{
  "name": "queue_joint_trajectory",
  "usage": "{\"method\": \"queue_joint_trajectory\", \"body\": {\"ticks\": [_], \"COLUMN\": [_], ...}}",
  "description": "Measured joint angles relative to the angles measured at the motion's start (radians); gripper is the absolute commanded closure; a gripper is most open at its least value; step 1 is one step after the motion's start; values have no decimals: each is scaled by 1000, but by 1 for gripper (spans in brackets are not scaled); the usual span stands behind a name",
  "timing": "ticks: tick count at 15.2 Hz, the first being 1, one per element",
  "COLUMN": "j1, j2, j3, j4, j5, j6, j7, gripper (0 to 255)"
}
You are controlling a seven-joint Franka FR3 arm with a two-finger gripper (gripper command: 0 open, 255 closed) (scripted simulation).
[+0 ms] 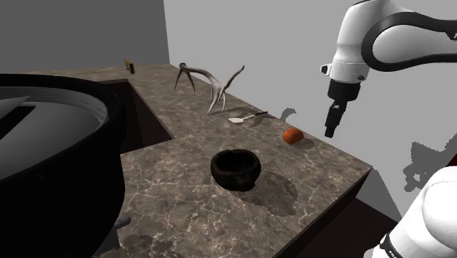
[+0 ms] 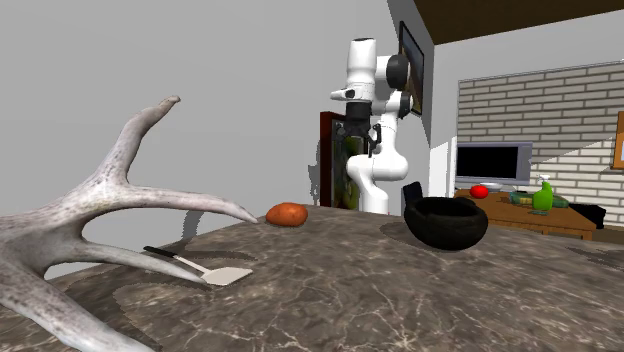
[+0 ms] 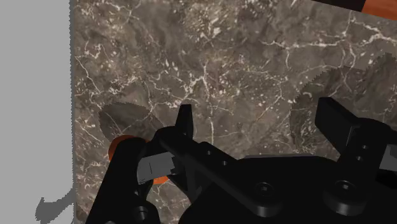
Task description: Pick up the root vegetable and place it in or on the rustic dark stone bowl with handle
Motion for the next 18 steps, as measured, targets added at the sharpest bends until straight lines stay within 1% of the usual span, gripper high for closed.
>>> {"method": "queue_joint_trajectory", "body": {"ticks": [1, 2, 4, 6, 9, 12, 15, 18], "j1": [0, 5, 19, 36, 70, 101, 139, 172], "j2": [0, 7, 56, 93, 189, 300, 415, 540], "j3": [0, -14, -64, -119, -194, -271, -324, -364], "j4": [0, 0, 9, 10, 52, 92, 155, 220], "j5": [0, -10, -47, -86, -131, -165, -172, -162], "j6": [0, 6, 43, 77, 130, 203, 257, 316], "j7": [0, -31, -149, -290, -503, -726, -938, -1147], "gripper": [0, 0, 0, 0, 0, 0, 0, 0]}}
